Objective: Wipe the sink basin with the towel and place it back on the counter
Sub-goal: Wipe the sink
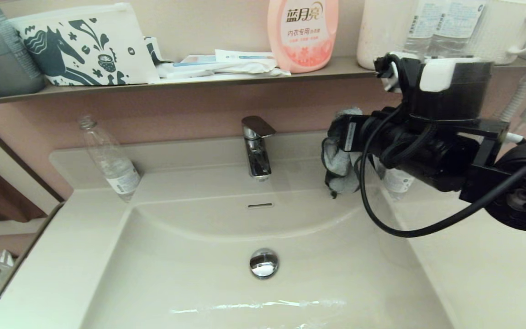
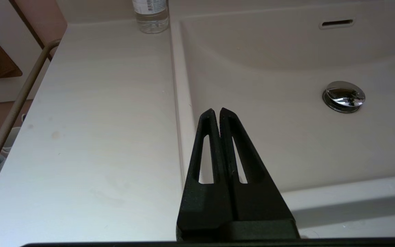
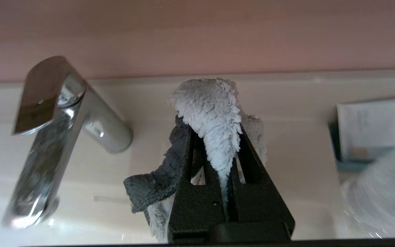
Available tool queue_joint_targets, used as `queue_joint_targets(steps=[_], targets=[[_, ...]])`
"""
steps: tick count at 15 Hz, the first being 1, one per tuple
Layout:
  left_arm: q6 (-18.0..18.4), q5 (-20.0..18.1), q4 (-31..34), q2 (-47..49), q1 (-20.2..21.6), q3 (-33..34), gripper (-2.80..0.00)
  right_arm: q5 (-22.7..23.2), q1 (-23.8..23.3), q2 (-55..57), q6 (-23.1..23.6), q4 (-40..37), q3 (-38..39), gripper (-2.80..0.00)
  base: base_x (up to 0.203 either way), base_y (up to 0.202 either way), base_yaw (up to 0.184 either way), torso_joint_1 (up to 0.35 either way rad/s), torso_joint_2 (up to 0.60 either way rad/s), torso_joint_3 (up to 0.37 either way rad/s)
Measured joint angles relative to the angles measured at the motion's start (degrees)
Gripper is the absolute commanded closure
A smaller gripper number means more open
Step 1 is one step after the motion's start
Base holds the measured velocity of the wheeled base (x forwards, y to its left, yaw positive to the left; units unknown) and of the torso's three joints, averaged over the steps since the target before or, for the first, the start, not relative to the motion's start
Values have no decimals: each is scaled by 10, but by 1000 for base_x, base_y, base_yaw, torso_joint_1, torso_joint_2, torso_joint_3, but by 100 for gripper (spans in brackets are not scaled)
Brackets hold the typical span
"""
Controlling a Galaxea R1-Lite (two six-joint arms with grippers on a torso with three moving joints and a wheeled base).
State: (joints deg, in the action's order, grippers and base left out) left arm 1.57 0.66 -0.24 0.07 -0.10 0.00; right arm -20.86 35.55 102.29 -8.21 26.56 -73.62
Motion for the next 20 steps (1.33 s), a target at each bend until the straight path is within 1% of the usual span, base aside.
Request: queue_joint_targets(steps=[3, 5, 9, 13, 16, 20], targets=[[0, 0, 0, 0, 0, 0, 0, -8, 15, 69, 21, 92, -13, 0, 0, 0, 0, 0, 0, 0], [0, 0, 0, 0, 0, 0, 0, -9, 24, 122, 27, 135, -47, 0, 0, 0, 0, 0, 0, 0], [0, 0, 0, 0, 0, 0, 0, -7, 37, 215, 28, 155, -102, 0, 0, 0, 0, 0, 0, 0], [0, 0, 0, 0, 0, 0, 0, -7, 36, 267, 28, 181, -113, 0, 0, 0, 0, 0, 0, 0], [0, 0, 0, 0, 0, 0, 0, -8, 15, 285, 35, 184, -110, 0, 0, 0, 0, 0, 0, 0], [0, 0, 0, 0, 0, 0, 0, -8, -37, 277, 53, 188, -73, 0, 0, 0, 0, 0, 0, 0]])
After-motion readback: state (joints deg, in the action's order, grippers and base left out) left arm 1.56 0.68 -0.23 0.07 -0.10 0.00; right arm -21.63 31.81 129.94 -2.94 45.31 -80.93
